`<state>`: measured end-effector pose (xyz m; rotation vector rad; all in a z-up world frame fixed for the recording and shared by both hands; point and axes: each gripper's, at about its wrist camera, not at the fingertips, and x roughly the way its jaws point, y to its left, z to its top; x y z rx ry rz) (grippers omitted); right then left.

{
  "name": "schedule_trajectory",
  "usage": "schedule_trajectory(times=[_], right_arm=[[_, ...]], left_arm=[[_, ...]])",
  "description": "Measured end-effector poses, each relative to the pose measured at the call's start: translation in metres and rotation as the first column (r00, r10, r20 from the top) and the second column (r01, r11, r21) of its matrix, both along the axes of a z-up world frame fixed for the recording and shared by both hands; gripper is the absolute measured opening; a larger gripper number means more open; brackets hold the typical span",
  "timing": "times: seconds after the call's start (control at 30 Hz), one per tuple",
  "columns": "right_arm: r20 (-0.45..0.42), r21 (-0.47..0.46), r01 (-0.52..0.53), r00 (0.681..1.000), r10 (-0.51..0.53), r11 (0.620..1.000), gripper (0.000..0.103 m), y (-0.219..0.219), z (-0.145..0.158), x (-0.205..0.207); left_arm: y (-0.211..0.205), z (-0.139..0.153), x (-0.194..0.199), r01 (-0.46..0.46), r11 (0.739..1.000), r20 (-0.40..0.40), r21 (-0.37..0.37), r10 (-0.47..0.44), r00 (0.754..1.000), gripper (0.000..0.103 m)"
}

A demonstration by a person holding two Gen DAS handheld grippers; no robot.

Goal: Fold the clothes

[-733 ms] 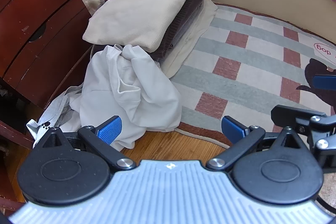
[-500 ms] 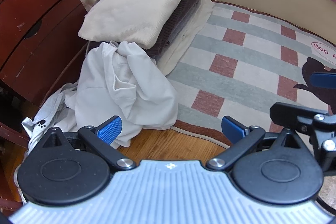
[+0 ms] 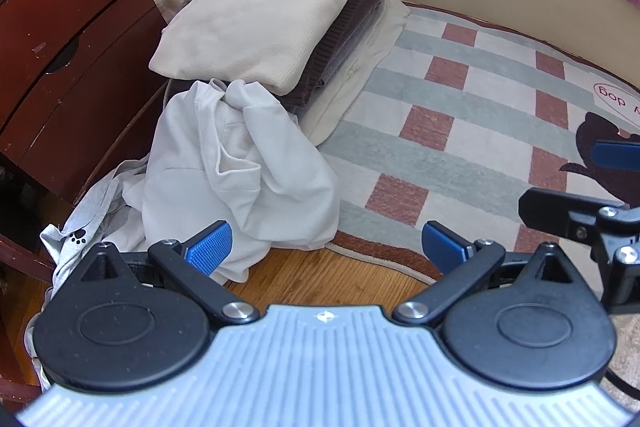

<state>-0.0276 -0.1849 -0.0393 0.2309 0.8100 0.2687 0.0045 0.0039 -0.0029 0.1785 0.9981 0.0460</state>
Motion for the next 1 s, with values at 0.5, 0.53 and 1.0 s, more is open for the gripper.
schedule_trajectory(times=[0.5, 0.53, 1.0], right_arm=[[-0.01, 0.01, 0.017, 1.0, -0.017, 1.0, 0.101, -0.0011, -0.0036, 0.003], [-0.011, 0.011, 0.019, 1.0, -0.019, 1.0, 0.101, -0.0012, -0.0039, 0.0031], [-0.019, 0.02, 0.027, 0.999, -0.027, 0.999, 0.101, -0.003, -0.0062, 0.004]], left_arm=[[0.0028, 0.0011, 0.0005, 0.006, 1.0, 0.01, -0.012, -0.006, 1.0, 0.103], [0.0031, 0.0012, 0.0009, 0.007, 1.0, 0.009, -0.014, -0.007, 1.0, 0.103], [0.0043, 0.0029, 0.0022, 0.014, 1.0, 0.008, -0.019, -0.014, 1.0, 0.103]])
